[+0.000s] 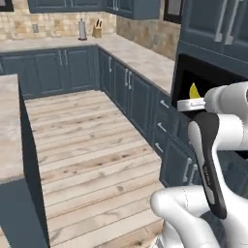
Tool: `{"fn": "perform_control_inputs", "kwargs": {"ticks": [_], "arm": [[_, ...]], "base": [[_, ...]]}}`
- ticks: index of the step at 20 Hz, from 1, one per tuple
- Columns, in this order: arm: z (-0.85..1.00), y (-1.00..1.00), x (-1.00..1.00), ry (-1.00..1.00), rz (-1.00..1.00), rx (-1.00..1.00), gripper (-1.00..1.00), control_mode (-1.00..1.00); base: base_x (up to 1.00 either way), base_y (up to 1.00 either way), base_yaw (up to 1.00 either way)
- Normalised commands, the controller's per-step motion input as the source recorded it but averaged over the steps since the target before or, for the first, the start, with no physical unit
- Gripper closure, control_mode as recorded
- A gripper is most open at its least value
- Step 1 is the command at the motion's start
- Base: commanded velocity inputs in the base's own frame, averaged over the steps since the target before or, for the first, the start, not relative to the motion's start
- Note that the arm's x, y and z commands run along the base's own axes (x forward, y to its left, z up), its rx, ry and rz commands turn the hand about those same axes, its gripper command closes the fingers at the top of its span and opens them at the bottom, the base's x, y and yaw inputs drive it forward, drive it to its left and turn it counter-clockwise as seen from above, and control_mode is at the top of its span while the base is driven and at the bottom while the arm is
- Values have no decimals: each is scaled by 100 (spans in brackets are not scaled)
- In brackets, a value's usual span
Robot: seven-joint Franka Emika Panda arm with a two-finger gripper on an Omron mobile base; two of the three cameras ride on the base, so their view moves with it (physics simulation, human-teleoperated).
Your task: Take the lemon wedge from the fridge and place it on the plate with fish on the dining counter.
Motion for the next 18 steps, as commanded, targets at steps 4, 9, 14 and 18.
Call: {"fn": "perform_control_inputs", "kwargs": {"ticks": [4, 9, 14, 18], "arm": [[0, 0, 0, 0, 0, 0, 100, 100], [0, 0, 0, 0, 0, 0, 100, 100], [0, 0, 0, 0, 0, 0, 100, 100], [0, 0, 0, 0, 0, 0, 100, 100]], "base": [[0, 27, 92], [8, 83, 62], [52, 100, 7], [50, 100, 0]]}}
